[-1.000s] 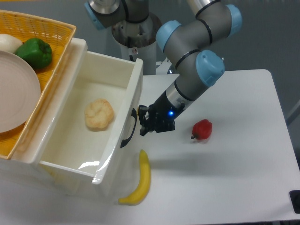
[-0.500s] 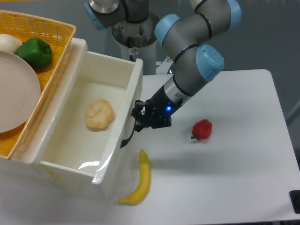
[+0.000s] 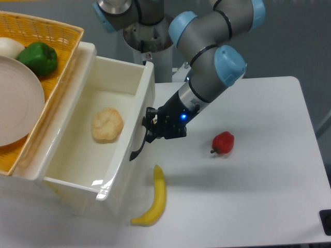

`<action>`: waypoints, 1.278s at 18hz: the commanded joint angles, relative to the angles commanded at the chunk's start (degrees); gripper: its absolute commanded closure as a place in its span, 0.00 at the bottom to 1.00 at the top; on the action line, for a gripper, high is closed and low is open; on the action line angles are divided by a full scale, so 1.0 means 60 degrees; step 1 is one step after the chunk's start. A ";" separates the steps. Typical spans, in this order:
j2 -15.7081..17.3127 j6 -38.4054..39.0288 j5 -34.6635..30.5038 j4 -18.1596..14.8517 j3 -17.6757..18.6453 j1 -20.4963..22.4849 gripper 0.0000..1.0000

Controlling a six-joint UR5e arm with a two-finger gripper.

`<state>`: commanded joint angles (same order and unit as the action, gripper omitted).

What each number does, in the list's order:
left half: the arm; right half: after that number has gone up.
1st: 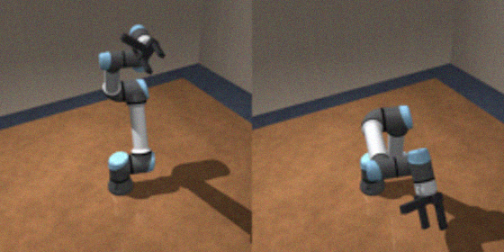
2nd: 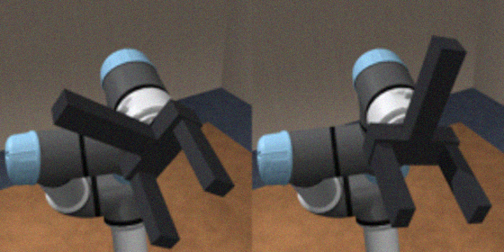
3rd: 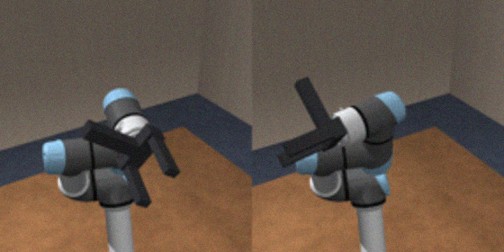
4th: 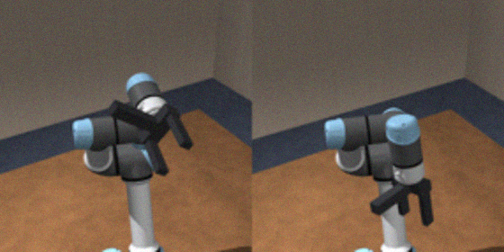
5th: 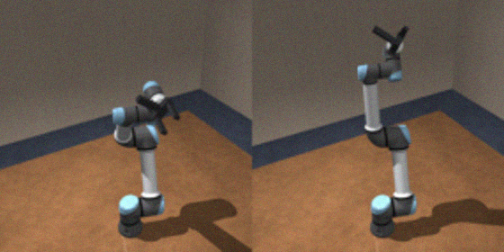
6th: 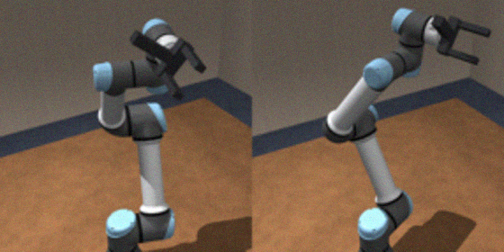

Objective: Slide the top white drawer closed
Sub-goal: 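Push the drawer front with the gripper, sliding the drawer closed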

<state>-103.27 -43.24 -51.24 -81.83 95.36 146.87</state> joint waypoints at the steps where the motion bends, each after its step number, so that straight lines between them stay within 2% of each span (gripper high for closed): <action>1: 0.0000 0.0000 0.0000 0.0000 0.0029 0.0000 0.99; 23: 0.0278 0.0015 0.0000 -0.0088 0.0308 -0.0542 0.98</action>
<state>-101.60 -43.15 -51.24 -82.35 97.21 143.62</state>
